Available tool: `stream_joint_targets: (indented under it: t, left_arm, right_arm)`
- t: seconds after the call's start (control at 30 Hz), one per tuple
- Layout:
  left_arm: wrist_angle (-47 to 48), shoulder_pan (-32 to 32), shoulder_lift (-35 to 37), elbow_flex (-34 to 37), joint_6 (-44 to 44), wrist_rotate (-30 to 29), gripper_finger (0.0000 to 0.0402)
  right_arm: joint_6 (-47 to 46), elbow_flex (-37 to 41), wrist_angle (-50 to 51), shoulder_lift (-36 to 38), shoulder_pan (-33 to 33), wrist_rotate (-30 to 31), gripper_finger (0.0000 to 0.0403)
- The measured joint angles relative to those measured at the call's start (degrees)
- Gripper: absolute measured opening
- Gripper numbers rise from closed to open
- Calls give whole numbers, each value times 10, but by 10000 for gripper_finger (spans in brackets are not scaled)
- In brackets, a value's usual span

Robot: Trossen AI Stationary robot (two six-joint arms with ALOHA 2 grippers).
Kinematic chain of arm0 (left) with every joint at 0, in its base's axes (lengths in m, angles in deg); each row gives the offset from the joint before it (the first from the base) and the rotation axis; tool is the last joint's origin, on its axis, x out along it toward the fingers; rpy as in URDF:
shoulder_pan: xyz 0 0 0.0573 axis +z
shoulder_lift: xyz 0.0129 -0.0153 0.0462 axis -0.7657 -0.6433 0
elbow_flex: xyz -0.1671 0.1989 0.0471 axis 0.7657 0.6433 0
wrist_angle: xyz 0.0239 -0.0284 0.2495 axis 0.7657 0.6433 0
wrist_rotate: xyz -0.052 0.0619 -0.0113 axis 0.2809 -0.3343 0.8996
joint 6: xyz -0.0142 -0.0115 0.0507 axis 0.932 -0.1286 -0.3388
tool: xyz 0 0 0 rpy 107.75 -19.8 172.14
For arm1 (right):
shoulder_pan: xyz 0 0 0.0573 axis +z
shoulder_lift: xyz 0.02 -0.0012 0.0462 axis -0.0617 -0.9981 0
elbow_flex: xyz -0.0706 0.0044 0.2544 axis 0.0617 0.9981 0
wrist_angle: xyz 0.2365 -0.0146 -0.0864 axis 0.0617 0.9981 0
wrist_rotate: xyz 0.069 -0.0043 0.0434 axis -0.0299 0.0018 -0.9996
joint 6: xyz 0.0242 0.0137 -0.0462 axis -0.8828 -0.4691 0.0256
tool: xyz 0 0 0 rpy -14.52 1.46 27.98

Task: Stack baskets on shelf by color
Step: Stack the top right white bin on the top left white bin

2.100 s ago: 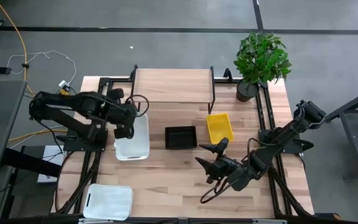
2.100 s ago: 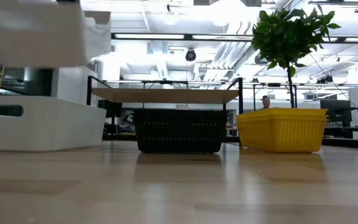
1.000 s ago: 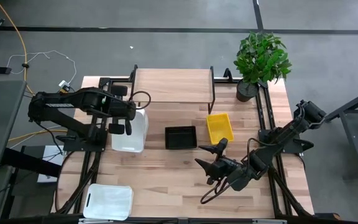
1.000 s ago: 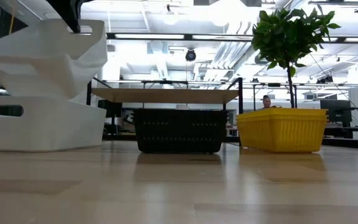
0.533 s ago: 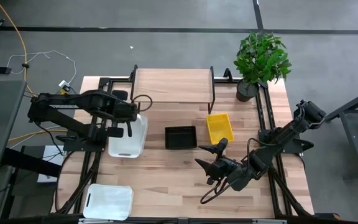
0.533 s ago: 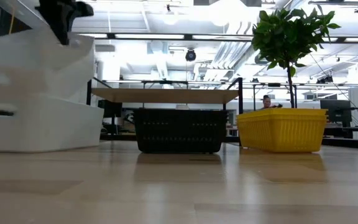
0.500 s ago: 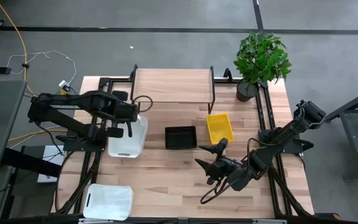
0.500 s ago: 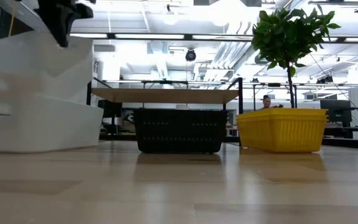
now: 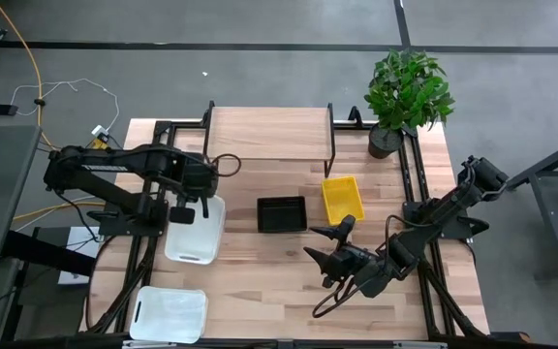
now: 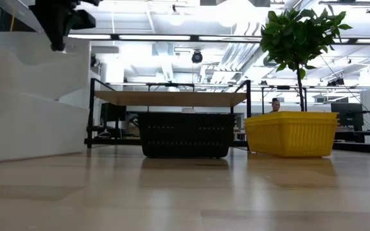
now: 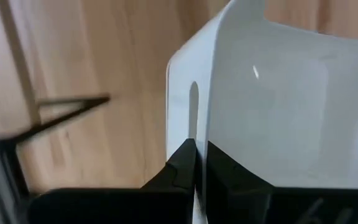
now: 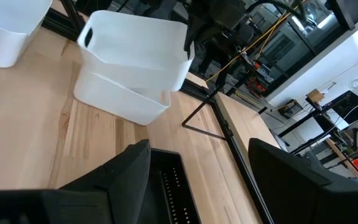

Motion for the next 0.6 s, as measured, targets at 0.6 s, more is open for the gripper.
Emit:
stream_joint_targets:
  t: [0.6]
  left_arm:
    - [-49, 17, -8, 77, -47, 52, 0]
  right_arm:
    - [0, 0, 9, 0, 0, 0, 261]
